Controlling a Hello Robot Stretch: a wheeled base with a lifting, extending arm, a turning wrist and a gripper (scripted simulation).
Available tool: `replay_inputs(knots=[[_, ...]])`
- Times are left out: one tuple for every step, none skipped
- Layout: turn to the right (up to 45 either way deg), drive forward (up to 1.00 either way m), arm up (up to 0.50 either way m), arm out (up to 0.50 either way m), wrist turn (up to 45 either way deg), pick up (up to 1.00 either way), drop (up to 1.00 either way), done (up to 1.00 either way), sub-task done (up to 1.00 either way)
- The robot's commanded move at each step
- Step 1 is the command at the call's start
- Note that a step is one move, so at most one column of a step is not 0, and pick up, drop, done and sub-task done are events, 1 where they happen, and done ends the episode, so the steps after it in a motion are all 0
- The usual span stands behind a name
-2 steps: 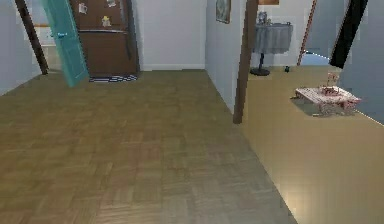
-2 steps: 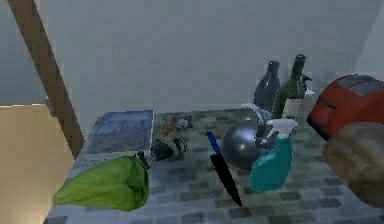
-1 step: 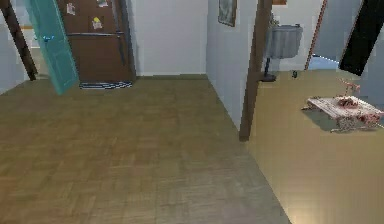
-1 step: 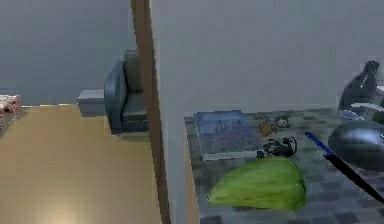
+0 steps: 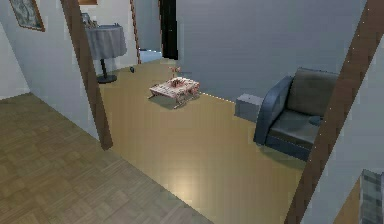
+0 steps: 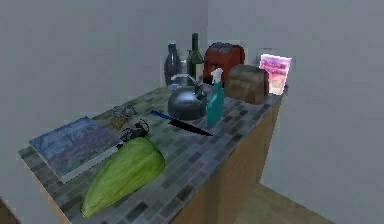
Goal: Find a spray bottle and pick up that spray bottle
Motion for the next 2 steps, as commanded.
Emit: replay_inputs(knots=[[0.0, 0.00, 0.50, 0.00, 0.0, 0.00, 0.00, 0.00, 0.00], [0.0, 0.00, 0.38, 0.00, 0.0, 0.00, 0.00, 0.00, 0.00]])
